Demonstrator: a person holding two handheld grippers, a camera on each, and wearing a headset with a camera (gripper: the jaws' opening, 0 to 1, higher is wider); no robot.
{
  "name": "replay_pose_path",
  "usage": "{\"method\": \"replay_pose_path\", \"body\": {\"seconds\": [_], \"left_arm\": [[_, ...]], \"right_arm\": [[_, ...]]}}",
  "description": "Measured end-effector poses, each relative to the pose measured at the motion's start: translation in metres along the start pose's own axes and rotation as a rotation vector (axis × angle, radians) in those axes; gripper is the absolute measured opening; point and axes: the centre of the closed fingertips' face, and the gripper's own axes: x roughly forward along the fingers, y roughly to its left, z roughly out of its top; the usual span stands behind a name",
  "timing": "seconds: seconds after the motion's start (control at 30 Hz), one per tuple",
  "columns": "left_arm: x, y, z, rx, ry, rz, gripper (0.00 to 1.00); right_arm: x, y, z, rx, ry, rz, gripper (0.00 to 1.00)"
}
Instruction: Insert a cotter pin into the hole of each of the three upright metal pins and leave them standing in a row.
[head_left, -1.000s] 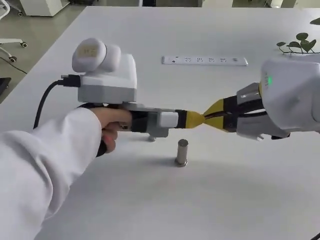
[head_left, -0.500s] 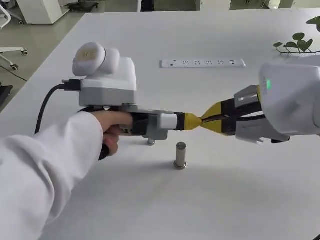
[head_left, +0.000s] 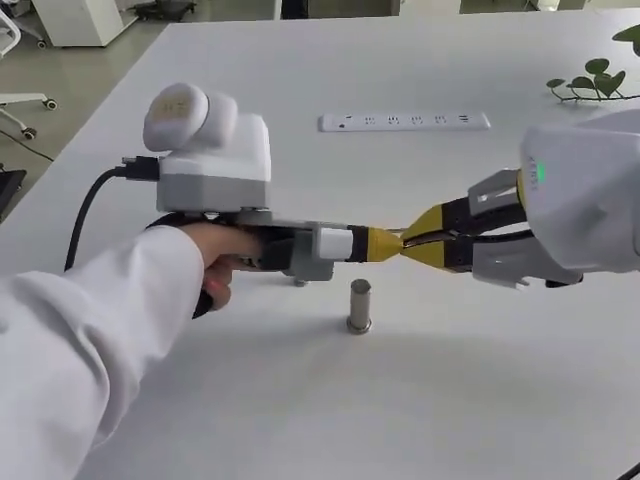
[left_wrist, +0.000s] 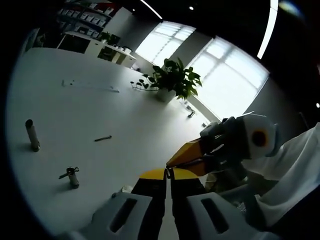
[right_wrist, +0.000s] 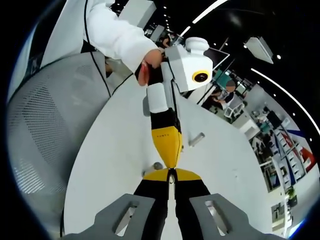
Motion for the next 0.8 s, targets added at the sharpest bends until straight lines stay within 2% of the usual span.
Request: {"method": "replay_pose_path", "body": {"seconds": [0.13, 0.2, 0.27, 0.3, 0.33, 0.37, 0.4, 0.47, 0.53, 0.6, 0.7, 0.8], "left_arm": [[-0.001, 0.001, -0.001, 0.013, -0.001, 0.0, 0.0], [-0.003, 0.002, 0.0, 0.024, -0.001, 0.006, 0.0], [-0.007, 0.002, -0.001, 0.053, 0.005, 0.008, 0.0], [-0.01, 0.0, -0.001, 0.107, 0.005, -0.004, 0.0], [-0.011, 0.0, 0.0, 0.112, 0.002, -0.004, 0.0], [-0.014, -0.001, -0.002, 0.144, 0.006, -0.004, 0.0], [-0.017, -0.001, -0.003, 0.2, 0.015, -0.003, 0.0], [-0.02, -0.002, -0.006, 0.245, 0.029, -0.003, 0.0], [-0.024, -0.006, -0.007, 0.26, 0.026, -0.019, 0.0], [-0.026, -0.006, -0.005, 0.337, 0.018, -0.022, 0.0], [-0.029, -0.013, -0.009, 0.447, 0.026, -0.059, 0.0], [-0.03, -0.016, -0.011, 0.526, 0.03, -0.07, 0.0]], "right_arm": [[0.001, 0.0, -0.002, 0.027, -0.006, -0.002, 0.0], [0.0, -0.002, -0.005, 0.101, -0.01, -0.013, 0.07], [-0.002, -0.001, -0.005, 0.166, -0.033, 0.008, 0.08], [-0.004, -0.003, -0.007, 0.202, -0.039, 0.003, 0.08], [-0.003, -0.005, -0.012, 0.223, -0.045, 0.006, 0.08], [-0.003, -0.003, -0.013, 0.257, -0.052, 0.022, 0.09], [-0.003, -0.002, -0.013, 0.291, -0.06, 0.036, 0.11], [-0.003, 0.005, -0.011, 0.382, -0.09, 0.085, 0.15], [-0.003, 0.011, -0.009, 0.457, -0.115, 0.128, 0.16], [-0.003, 0.017, -0.001, 0.488, -0.153, 0.168, 0.14], [-0.002, 0.025, 0.007, 0.546, -0.188, 0.214, 0.15], [0.0, 0.028, 0.012, 0.55, -0.198, 0.226, 0.16]]}}
